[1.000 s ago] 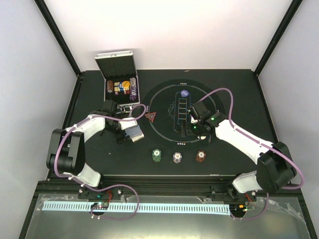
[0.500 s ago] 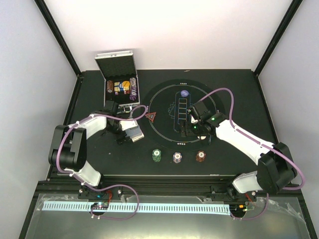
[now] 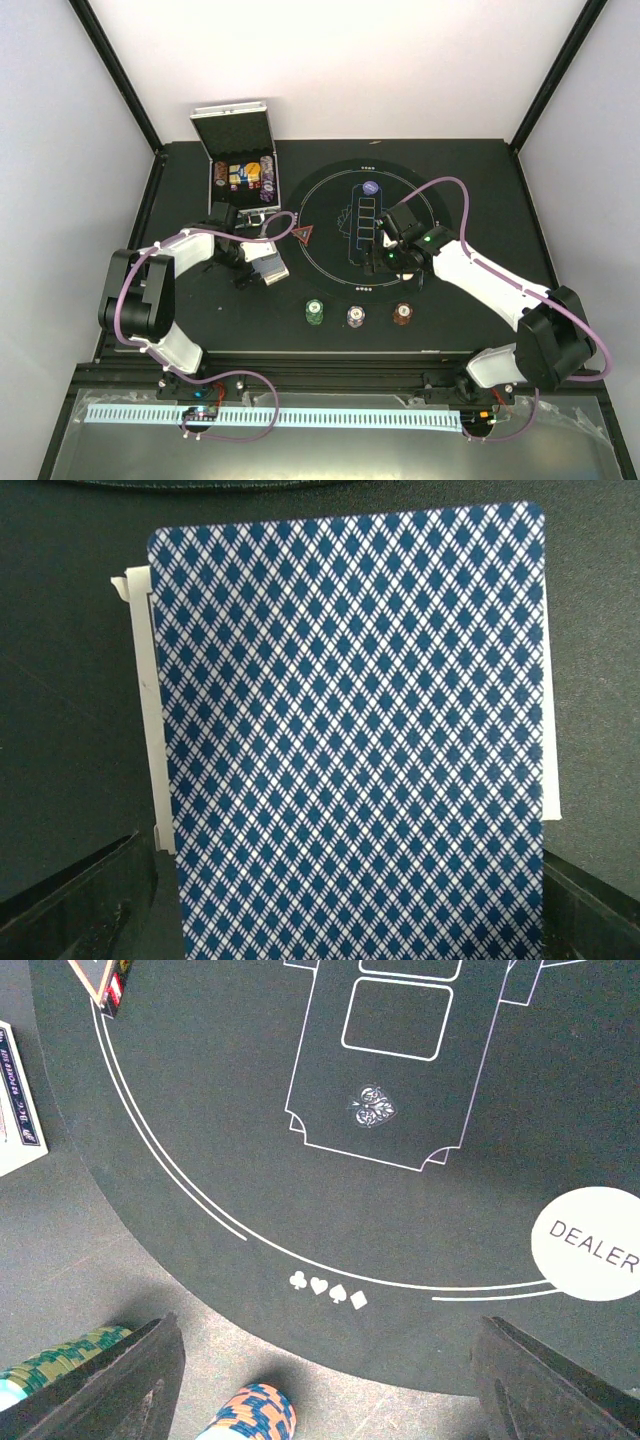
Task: Distribute texas hold em gaming equipment
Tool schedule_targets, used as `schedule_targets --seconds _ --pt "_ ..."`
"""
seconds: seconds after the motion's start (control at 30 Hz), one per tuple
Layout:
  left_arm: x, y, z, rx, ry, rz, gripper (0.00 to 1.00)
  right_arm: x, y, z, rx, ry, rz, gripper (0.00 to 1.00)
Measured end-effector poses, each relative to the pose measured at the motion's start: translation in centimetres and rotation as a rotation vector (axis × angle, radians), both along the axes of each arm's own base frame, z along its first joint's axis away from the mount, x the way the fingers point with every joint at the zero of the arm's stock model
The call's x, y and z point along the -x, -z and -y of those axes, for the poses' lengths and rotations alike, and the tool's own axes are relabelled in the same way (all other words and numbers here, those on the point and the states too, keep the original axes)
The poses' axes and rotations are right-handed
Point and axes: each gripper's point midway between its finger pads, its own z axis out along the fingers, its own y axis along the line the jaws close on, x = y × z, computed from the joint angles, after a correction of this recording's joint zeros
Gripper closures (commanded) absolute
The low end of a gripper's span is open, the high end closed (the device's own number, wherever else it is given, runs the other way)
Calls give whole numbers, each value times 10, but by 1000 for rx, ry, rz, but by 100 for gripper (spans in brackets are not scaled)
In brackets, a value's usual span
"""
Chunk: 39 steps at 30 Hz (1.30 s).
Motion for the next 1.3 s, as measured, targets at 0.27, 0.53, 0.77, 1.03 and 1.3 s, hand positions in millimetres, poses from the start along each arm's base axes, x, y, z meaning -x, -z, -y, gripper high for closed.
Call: schedule_targets --seconds 0.27,0.53,0.77,1.03,1.3 --pt "2 8 0 -25 19 -13 7 1 0 -1 -8 -4 -5 21" --pt "2 8 0 -26 21 -13 13 1 -1 -3 -14 -6 -5 25" --pt "1 8 2 -27 28 -14 29 2 0 -4 -20 -9 -8 27" --pt "1 9 3 -29 37 -15 43 2 -1 -7 -38 -19 -11 29" --pt "0 8 3 -32 47 -8 71 3 -2 -11 -57 -28 -13 32"
